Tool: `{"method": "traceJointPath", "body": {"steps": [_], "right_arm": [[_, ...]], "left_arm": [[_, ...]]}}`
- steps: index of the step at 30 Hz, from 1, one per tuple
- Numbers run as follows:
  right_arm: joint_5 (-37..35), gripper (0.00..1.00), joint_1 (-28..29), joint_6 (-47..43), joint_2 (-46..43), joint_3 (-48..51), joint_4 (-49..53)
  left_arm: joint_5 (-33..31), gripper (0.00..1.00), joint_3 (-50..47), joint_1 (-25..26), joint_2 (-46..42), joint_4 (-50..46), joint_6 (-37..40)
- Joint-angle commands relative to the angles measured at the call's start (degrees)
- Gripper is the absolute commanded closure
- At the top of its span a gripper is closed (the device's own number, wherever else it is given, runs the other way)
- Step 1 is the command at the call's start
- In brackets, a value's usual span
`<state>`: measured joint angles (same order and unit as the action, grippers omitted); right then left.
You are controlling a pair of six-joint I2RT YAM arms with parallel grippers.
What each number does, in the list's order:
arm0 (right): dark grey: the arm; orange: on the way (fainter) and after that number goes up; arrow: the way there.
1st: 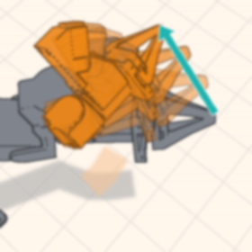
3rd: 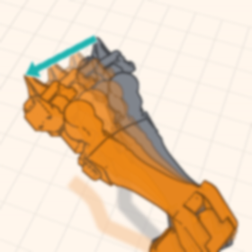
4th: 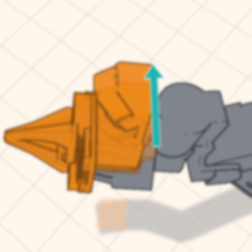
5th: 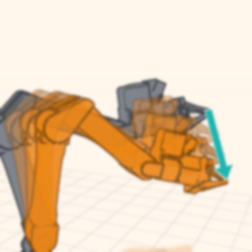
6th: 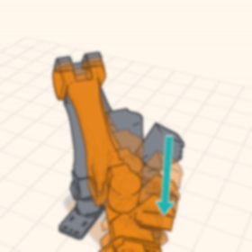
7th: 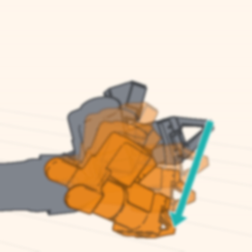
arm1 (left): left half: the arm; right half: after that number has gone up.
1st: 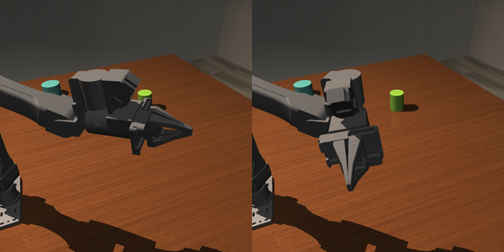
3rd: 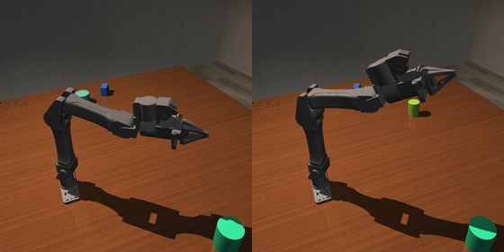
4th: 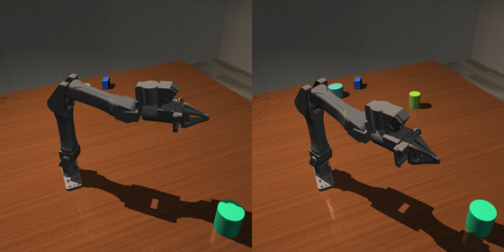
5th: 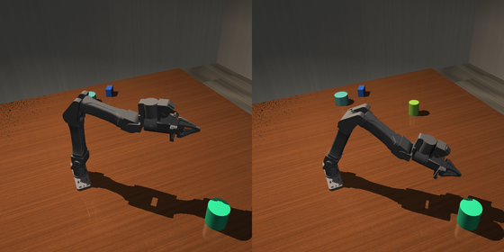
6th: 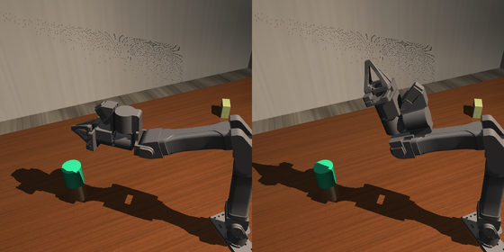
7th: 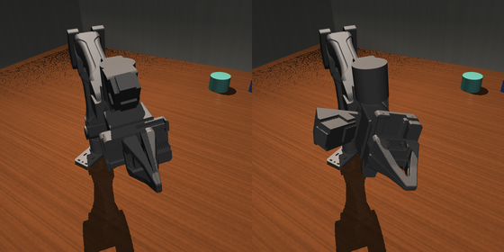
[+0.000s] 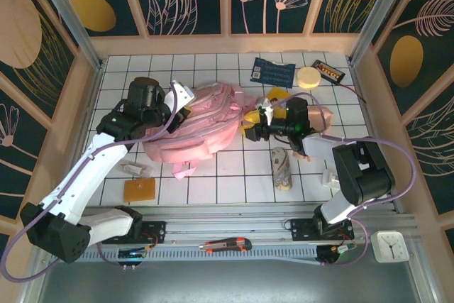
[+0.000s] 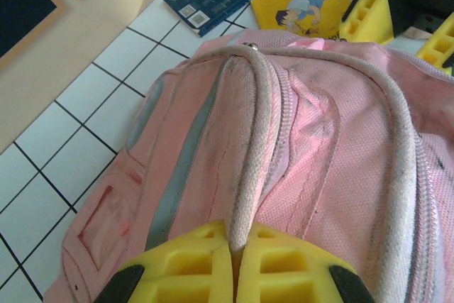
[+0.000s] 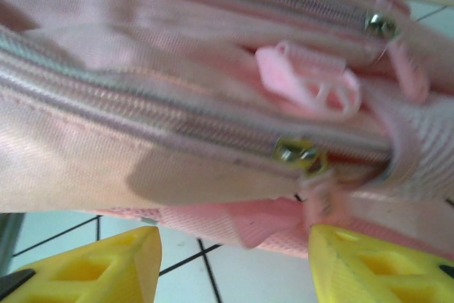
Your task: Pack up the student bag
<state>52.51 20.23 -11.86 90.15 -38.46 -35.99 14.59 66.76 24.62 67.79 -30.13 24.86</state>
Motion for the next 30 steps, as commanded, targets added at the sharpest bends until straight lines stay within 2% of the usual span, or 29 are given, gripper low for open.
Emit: {"method": "traceJointPath", "body": {"steps": [1,25,30], "right_arm": [[-1.1,0.43,-0.1,-6.1,-1.3,0.8,-3.3],[-7.5,0.52,2.4,-1.0,4.8,-1.6,-10.8],[-9.1,0.6,3.4,-0.2,4.8,-1.5,-11.3]], "left_arm": [[2.1,1.0,2.2,-0.5,-2.1,5.4,0.7],[1.5,1.0,-1.1,-0.7,-5.6,4.0,-0.2],[1.8,1.0,-1.5,-0.7,-5.7,4.4,-0.9]]}}
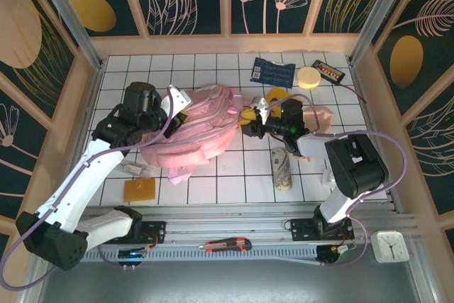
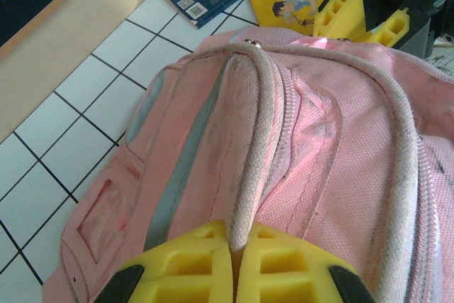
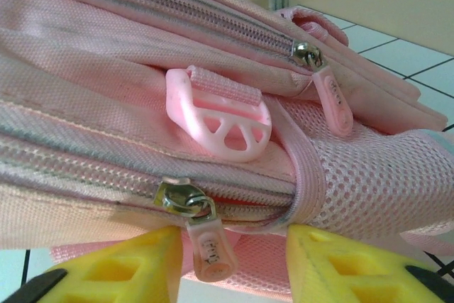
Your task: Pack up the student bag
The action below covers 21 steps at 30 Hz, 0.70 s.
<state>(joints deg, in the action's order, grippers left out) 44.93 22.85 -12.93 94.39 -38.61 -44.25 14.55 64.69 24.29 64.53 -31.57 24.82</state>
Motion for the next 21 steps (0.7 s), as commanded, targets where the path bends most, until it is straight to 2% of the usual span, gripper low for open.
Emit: {"method": "traceJointPath", "body": {"steps": [1,8,17,21], "right_arm": [[-1.6,0.62,0.9,1.1,0.6,-1.2,-3.3],[-4.4,0.81,1.1,1.3,-0.8,0.1,-2.4],[-5.2,1.0,0.4,-0.2,-3.6,0.8,1.8],[-5.2,1.0,0.4,-2.7,-6.3,0.7,6.8]], "left_arm": [[1.8,1.0,0.5,-0.4,-2.4,5.9,-0.9],[1.2,1.0,0.0,-0.4,-3.1,5.9,-1.0],[-0.9,1.0,-1.3,-0.4,-4.1,5.7,-0.8],[-5.4,1.0,-3.0,-0.4,-5.1,6.4,-1.4]]}}
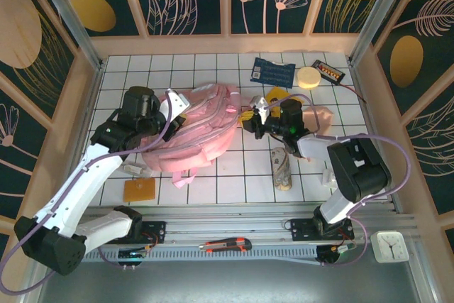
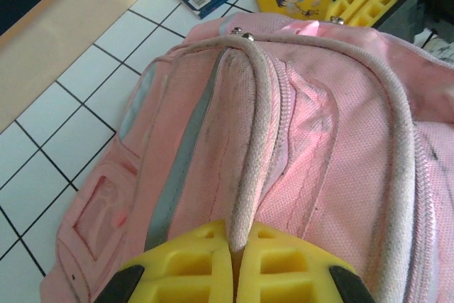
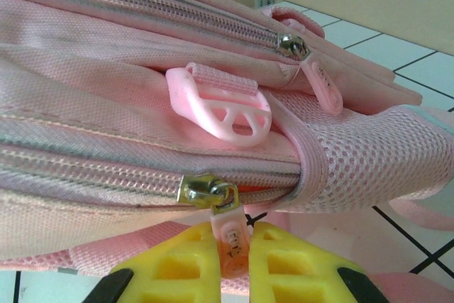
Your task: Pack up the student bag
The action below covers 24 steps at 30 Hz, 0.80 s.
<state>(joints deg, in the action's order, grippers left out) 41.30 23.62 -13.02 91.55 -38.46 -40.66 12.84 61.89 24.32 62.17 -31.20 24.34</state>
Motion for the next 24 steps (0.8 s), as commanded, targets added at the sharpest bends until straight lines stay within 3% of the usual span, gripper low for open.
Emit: {"method": "traceJointPath", "body": {"steps": [1,6,11,19,24], "right_arm": [[-1.4,1.0,-0.4,-3.5,-4.3,0.4,5.4],[-0.4,1.0,-0.2,-10.5,-8.3,-1.4,18.5],[-2.2,1.0,0.8,-17.5,-11.4,-3.5,30.2],[-1.5,1.0,1.8,-17.1,-13.9,-3.4,31.3],[2.7,1.0,2.4,-12.0,-14.4,-3.7,29.5]], "left_arm": [[-4.8,1.0,-0.4,-0.4,-2.8,6.1,-0.9],[-11.4,1.0,-1.2,-0.4,-2.3,7.5,-1.8],[-11.1,1.0,-0.2,-0.3,0.4,8.9,-5.4],[-9.0,1.0,-0.9,-0.3,2.2,12.1,-6.7],[-7.7,1.0,-1.1,-0.1,3.0,13.5,-8.2]]}}
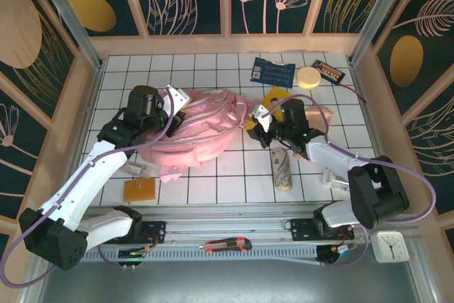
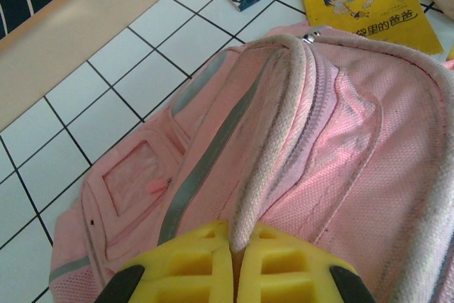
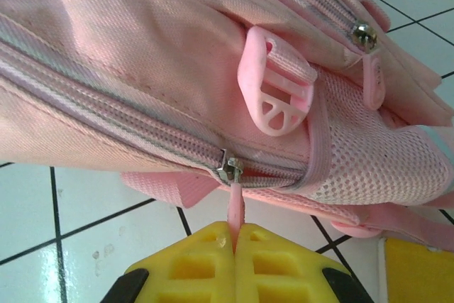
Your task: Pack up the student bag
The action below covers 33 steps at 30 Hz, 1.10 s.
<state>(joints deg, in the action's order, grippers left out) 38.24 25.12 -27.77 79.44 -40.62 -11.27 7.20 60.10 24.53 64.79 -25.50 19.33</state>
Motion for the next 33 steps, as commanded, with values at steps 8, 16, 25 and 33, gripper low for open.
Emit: {"method": "traceJointPath", "body": {"steps": [8,16,25,33], "right_arm": [[18.1,1.0,-2.2,9.1,-1.3,-2.1,-1.1],[23.5,1.0,-2.1,7.6,0.7,-4.9,4.5],[26.0,1.0,-2.5,5.8,0.8,-7.9,10.3],[27.5,1.0,-2.1,4.8,0.0,-12.2,16.7]], "left_arm": [[-3.9,1.0,-3.1,1.1,0.1,9.4,-0.8],[-5.7,1.0,-4.1,3.3,1.5,12.0,0.4],[-13.2,1.0,-6.3,5.1,2.8,14.7,2.3],[-22.8,1.0,-5.0,7.1,4.8,15.3,2.3]]}}
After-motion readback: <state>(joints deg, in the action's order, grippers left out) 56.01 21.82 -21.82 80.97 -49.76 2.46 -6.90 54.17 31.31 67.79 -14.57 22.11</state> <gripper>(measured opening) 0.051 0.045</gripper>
